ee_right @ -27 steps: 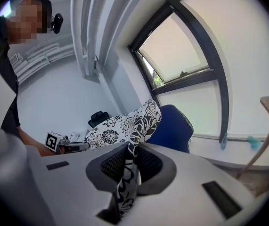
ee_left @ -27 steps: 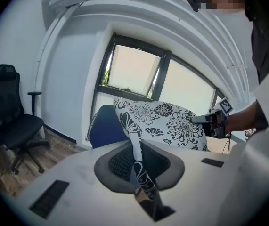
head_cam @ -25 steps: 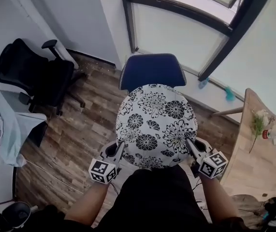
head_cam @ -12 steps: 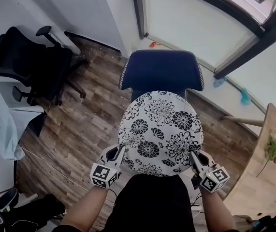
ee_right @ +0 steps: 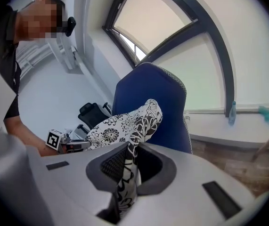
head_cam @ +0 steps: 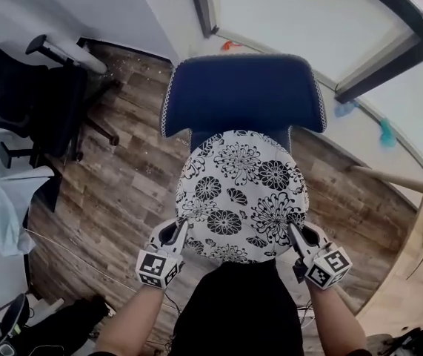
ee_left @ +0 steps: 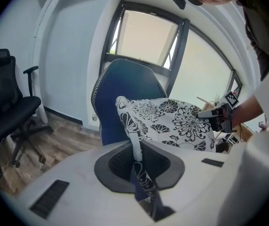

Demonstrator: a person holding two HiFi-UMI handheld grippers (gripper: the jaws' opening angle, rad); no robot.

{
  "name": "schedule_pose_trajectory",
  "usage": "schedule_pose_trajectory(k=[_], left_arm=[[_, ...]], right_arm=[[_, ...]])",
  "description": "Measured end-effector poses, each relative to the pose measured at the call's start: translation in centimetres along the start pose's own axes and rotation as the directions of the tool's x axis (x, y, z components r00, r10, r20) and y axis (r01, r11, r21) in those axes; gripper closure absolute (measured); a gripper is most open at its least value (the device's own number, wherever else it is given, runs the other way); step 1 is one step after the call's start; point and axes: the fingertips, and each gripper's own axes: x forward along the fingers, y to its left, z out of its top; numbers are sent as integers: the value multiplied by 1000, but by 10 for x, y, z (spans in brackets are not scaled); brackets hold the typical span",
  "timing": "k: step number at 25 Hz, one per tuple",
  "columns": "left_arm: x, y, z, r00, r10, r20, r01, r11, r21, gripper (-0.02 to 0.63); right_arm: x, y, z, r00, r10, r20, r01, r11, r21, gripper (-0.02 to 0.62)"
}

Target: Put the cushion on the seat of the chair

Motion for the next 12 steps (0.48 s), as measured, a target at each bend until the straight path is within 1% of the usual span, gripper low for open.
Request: schedule_pose_trajectory(k=[6,12], left_arm=[[14,17,-14,1000,-11,-12,11,1000,-14,578],[13,13,-13,999,-30,-39,28,998,-48,578]], right_arm=[[14,-11,-14,999,-34,-29,34,999,16,551],[10,-2,-1,993,-70,-93,69,998,-13,551]])
